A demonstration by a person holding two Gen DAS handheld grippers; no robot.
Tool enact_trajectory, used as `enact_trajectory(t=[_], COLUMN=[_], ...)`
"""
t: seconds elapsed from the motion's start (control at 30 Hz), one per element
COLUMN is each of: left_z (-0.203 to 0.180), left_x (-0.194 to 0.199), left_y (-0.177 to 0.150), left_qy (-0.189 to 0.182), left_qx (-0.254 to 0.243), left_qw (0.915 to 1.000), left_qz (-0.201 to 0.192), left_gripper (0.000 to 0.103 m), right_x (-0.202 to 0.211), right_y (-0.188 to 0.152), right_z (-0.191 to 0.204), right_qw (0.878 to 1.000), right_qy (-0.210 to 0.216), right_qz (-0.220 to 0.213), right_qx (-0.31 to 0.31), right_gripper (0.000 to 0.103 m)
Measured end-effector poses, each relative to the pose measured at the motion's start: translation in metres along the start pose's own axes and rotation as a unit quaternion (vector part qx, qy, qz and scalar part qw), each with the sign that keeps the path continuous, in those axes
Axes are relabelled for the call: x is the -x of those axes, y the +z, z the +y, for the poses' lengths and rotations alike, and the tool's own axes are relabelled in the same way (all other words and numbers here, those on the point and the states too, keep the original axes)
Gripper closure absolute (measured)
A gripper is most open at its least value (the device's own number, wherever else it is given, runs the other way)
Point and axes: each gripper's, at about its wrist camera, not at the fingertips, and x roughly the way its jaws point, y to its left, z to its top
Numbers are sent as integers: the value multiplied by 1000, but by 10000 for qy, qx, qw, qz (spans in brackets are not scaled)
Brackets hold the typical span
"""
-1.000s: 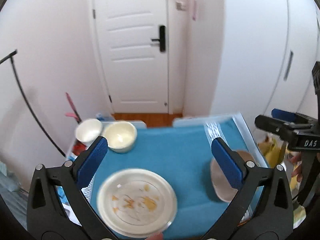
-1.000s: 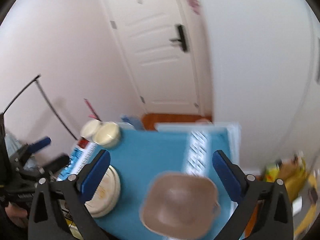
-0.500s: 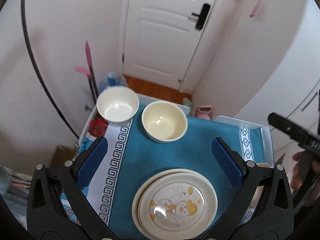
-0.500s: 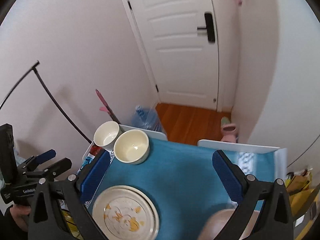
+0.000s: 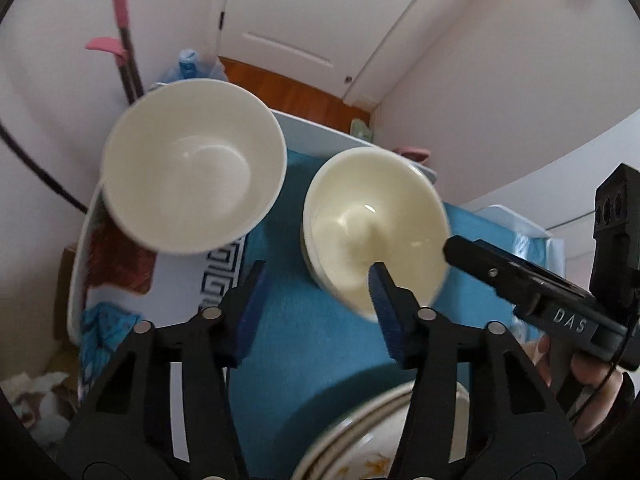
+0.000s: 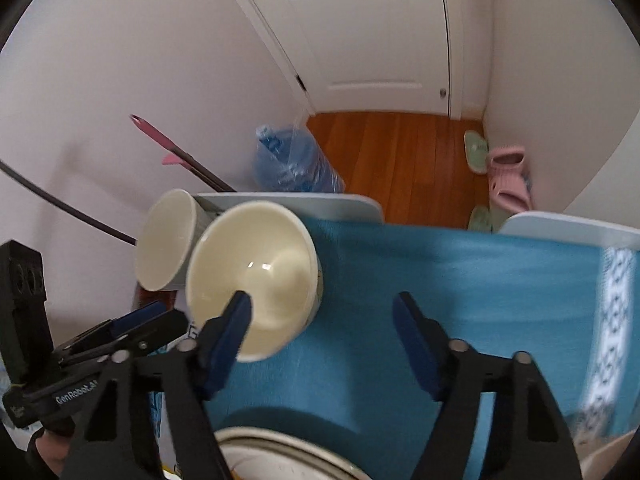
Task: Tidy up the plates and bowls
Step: 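Grasp the rim of the cream bowl with both grippers, then carry the cream bowl with both grippers and lower it into the taupe bowl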
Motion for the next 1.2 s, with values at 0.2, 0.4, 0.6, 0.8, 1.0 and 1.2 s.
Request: enact_trajectory(t=[0.2,0.4,0.6,0.8,1.0,1.2], left_z=[-1,-2,-5,-19,-52,-109], left_x=[-26,-30,-27,-4,33,75], left_y=[8,9,9,6,1,-17], left_qy=[42,197,274,325,272,184], left_qx=[-153,-268,-375,-500,-817,-1207], left_qw=[9997,9993,9989,9982,9958,9905], left_qz=[161,182,94,-61,-314,-637], left_gripper=[81,85,85,85,85,85], right_x=[-22,-30,-29,-12,33,96], right_y=[2,2,2,-2,-11,-30], right_z=[-4,0,1,4,1,-14], right_qw=[9999,9996,9997,9997,9986,9952], right_qy=[15,203,204,188,243,219], right_qz=[129,185,141,-15,-401,-890], right_qx=[-98,-71,-91,-135,-244,-335], right_gripper=[65,88,89,89,89,89])
